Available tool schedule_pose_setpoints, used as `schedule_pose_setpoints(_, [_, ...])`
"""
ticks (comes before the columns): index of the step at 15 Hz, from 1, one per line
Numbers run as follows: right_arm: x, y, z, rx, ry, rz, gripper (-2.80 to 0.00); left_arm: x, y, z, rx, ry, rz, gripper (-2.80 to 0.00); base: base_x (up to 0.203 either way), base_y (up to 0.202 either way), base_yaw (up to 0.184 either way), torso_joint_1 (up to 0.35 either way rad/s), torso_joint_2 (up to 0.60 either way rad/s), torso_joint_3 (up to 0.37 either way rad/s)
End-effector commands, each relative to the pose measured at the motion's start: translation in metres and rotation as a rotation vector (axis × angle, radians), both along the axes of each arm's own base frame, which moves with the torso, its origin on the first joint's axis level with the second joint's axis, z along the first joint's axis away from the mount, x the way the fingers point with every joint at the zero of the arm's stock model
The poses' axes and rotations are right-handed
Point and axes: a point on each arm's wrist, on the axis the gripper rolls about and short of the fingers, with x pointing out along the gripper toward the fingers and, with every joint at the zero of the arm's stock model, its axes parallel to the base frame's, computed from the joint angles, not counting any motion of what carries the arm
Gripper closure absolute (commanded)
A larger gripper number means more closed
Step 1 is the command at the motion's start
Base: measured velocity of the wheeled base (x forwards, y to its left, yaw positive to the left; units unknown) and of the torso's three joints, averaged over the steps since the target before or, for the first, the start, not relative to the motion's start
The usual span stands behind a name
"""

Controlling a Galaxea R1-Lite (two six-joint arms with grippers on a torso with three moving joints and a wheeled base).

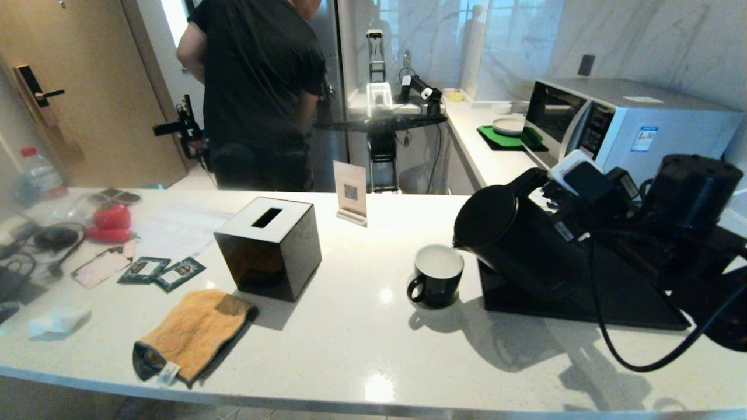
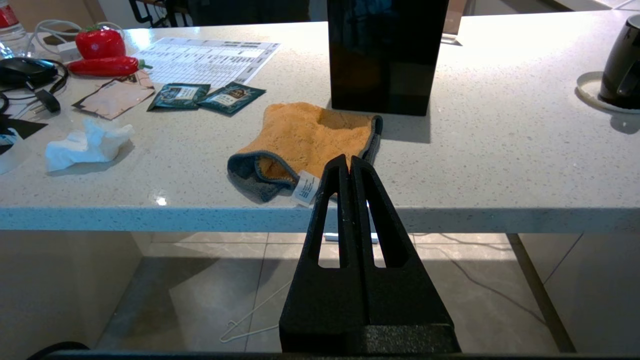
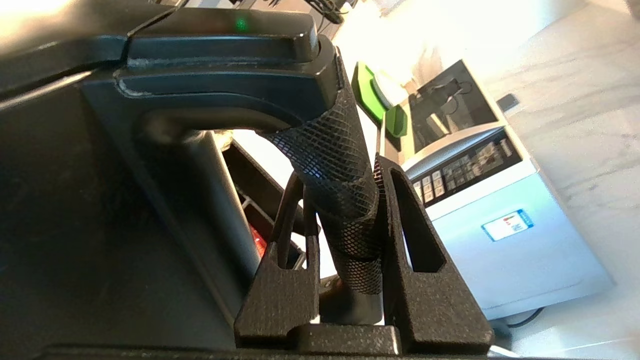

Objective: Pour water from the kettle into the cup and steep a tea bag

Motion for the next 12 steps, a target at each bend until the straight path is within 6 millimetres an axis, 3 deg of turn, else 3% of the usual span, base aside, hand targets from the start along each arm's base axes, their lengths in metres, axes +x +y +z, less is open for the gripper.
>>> schedule_pose_setpoints(1, [0.0031,0.001,-0.0017,-0.01,-0.002,-0.001,0.0,0.0001,0.0,0.0001,0.0,0.001,0.0,0.0,0.0,0.0,0.0,0.0,0.0,0.0])
schedule_pose_setpoints(12, [0.0024,0.0063,-0.0028,-0.056,-0.002,0.015,0.0,0.0,0.0,0.0,0.0,0.0,0.0,0.0,0.0,0.0,0.0,0.0,0.0,0.0])
